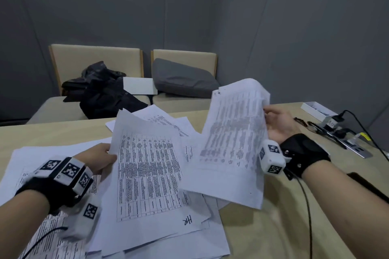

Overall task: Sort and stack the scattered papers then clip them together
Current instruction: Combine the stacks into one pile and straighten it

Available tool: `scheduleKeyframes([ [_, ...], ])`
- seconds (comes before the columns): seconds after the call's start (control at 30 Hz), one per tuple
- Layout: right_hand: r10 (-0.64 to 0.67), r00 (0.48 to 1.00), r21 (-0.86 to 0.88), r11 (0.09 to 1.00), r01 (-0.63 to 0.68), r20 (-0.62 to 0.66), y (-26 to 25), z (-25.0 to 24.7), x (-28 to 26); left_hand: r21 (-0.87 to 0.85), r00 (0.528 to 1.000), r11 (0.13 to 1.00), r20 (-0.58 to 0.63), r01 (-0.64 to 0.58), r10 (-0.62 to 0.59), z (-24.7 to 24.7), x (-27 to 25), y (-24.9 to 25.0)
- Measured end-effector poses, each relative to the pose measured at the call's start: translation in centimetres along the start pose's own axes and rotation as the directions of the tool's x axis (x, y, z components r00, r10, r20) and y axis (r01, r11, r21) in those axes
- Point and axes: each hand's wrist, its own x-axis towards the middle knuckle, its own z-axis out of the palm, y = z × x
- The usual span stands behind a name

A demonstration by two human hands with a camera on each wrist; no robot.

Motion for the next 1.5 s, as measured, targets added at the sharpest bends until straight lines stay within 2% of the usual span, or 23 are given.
scheduleKeyframes([
  [0.1,0.074,0.996,-0.013,0.997,-0.073,0.040,3.2,2.5,1.0,0.092,0.999,0.995,-0.014,-0.034,0.036,0.5,0.2,-0.8],
  [0.13,0.104,0.994,-0.069,0.992,-0.102,0.030,4.8,3.2,1.5,0.106,0.999,0.994,-0.025,-0.038,0.041,0.6,0.2,-1.1],
  [0.2,0.115,0.993,-0.293,0.949,-0.119,-0.029,8.0,4.6,2.4,0.051,0.999,0.998,0.001,-0.042,0.042,0.7,0.6,-1.8],
  [0.27,0.031,0.997,-0.557,0.828,-0.064,-0.068,11.1,5.9,3.4,-0.008,0.999,1.000,0.036,-0.023,0.024,0.7,1.1,-2.4],
  [0.33,-0.079,0.995,-0.778,0.628,-0.002,-0.066,13.7,6.7,4.8,-0.062,0.999,0.998,0.053,0.000,0.003,0.6,1.8,-2.8],
  [0.37,-0.122,0.989,-0.829,0.559,0.004,-0.078,14.6,7.1,5.3,-0.098,0.997,0.995,0.073,0.023,-0.016,0.6,2.2,-3.1],
  [0.43,-0.164,0.984,-0.860,0.509,0.021,-0.073,15.7,8.1,5.8,-0.132,0.994,0.990,0.099,0.050,-0.037,0.8,2.2,-2.9],
  [0.53,-0.084,0.996,-0.865,0.496,0.074,0.037,15.7,9.6,6.2,-0.010,0.996,1.000,0.089,-0.016,0.016,0.9,1.2,-2.5],
  [0.6,-0.111,0.993,-0.865,0.493,0.091,0.042,14.7,9.8,6.5,0.054,0.998,0.997,0.054,-0.046,0.043,0.8,0.9,-2.6],
  [0.63,-0.152,0.988,-0.890,0.452,0.069,0.000,14.1,9.4,6.8,0.054,0.999,0.998,0.017,-0.041,0.040,0.6,1.4,-3.0],
  [0.7,-0.205,0.972,-0.965,0.255,-0.063,-0.118,13.0,7.6,7.7,0.060,0.999,0.998,-0.043,-0.025,0.027,0.1,1.4,-3.3],
  [0.77,-0.128,0.974,-0.981,0.087,-0.176,-0.186,12.4,6.1,7.7,0.093,0.997,0.995,-0.070,-0.030,0.036,-0.3,1.5,-3.5],
  [0.8,-0.074,0.979,-0.981,0.026,-0.190,-0.191,12.4,5.6,7.6,0.110,0.996,0.993,-0.074,-0.033,0.042,-0.3,1.3,-3.4],
  [0.87,-0.015,0.988,-0.987,-0.033,-0.156,-0.156,12.5,5.6,7.2,0.117,0.995,0.991,-0.077,-0.058,0.067,-0.1,1.1,-3.5],
  [0.93,0.003,0.997,-0.996,-0.027,-0.080,-0.081,12.8,6.0,7.5,0.101,0.994,0.992,-0.074,-0.073,0.081,0.2,1.0,-3.6],
  [1.03,0.056,0.998,-0.998,0.064,0.007,0.011,13.3,6.6,8.4,0.079,0.994,0.994,-0.070,-0.075,0.081,0.3,0.8,-3.7],
  [1.13,0.150,0.989,-0.996,0.092,-0.005,0.009,13.4,7.8,7.8,0.066,0.995,0.996,-0.072,-0.062,0.067,0.2,0.6,-3.6],
  [1.2,0.167,0.986,-0.993,0.116,-0.022,-0.002,13.2,8.0,7.3,0.067,0.996,0.996,-0.070,-0.051,0.055,0.2,0.3,-3.5],
  [1.33,0.218,0.974,-0.986,0.135,-0.098,-0.067,11.1,6.1,6.2,0.102,0.994,0.994,-0.090,-0.048,0.057,0.5,-0.1,-3.6],
  [1.5,0.056,0.988,-0.939,0.310,-0.152,-0.141,6.8,-0.2,4.8,0.113,0.994,0.992,-0.096,-0.046,0.057,0.2,0.2,-3.6],
])
